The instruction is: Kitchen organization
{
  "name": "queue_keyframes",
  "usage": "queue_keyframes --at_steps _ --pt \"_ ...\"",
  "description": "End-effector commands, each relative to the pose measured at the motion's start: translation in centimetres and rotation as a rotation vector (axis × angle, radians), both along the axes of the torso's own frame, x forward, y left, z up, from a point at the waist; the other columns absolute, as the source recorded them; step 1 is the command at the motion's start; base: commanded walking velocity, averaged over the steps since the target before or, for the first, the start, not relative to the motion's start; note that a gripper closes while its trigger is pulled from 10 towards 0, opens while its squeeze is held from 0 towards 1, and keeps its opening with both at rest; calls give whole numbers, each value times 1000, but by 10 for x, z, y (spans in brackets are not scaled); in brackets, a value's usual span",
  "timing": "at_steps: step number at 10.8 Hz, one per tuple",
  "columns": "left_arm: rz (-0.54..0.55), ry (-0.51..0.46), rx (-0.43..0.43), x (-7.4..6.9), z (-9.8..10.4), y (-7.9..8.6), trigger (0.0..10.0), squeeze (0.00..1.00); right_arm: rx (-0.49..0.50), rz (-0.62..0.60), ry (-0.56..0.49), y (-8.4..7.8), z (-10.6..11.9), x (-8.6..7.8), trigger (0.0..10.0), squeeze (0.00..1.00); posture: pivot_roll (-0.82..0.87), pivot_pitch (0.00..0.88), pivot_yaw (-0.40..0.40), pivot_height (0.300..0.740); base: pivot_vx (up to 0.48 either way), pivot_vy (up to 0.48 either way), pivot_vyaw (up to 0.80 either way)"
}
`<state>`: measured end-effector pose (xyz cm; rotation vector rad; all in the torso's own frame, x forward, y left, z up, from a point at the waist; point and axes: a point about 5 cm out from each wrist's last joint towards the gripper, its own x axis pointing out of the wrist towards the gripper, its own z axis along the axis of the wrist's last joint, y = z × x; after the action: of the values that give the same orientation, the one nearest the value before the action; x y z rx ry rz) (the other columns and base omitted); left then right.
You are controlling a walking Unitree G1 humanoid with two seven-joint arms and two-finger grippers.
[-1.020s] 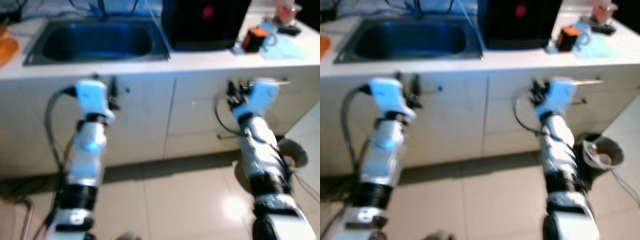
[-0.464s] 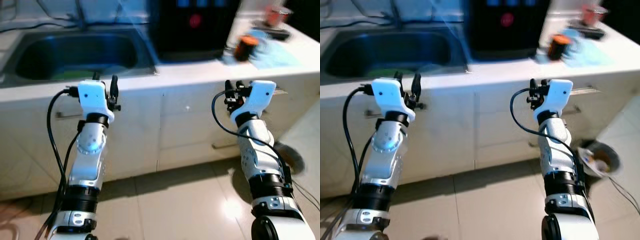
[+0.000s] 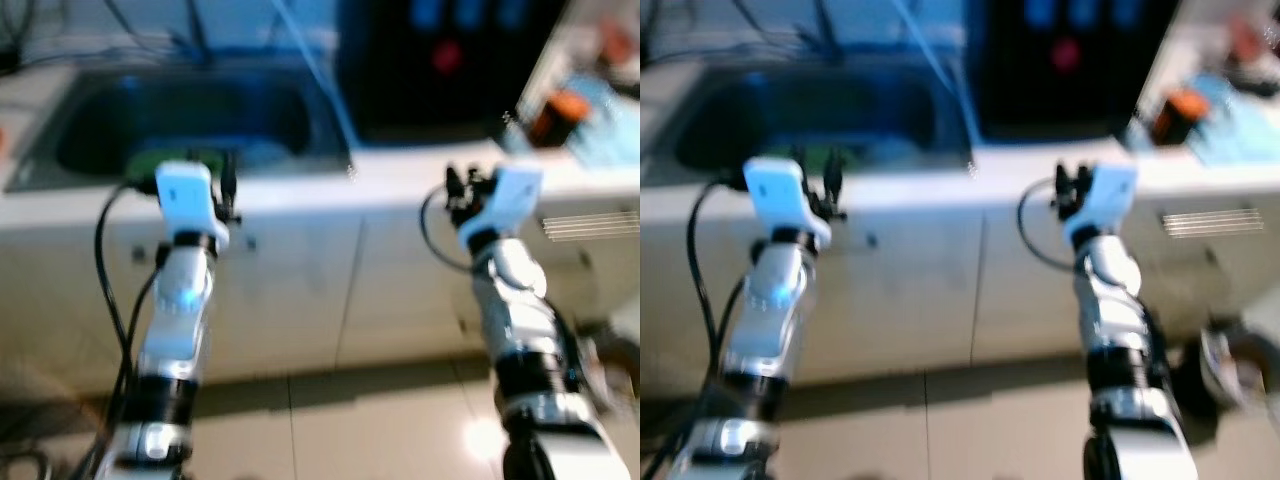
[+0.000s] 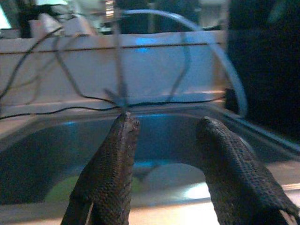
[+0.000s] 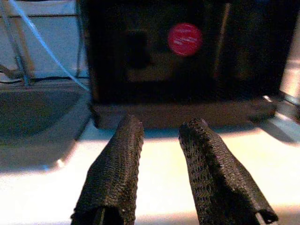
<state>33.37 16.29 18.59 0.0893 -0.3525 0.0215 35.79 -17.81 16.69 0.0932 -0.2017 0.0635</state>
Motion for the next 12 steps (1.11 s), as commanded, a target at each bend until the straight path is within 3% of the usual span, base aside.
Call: queue_keyframes --at_steps 1,3,8,12 --pt "17 3 10 0 1 7 10000 0 13 20 -2 7 1 1 10000 0 47 74 -38 740 472 0 0" --pt "9 1 4 1 2 5 10000 0 14 19 -1 7 1 1 10000 0 46 73 -37 740 418 0 0" --pt "3 21 -36 1 0 4 10000 0 17 22 12 8 -1 1 10000 0 48 75 -38 740 0 0 0" --pt "3 29 -34 2 0 5 10000 0 31 23 20 7 -3 0 10000 0 49 77 -35 740 0 480 0"
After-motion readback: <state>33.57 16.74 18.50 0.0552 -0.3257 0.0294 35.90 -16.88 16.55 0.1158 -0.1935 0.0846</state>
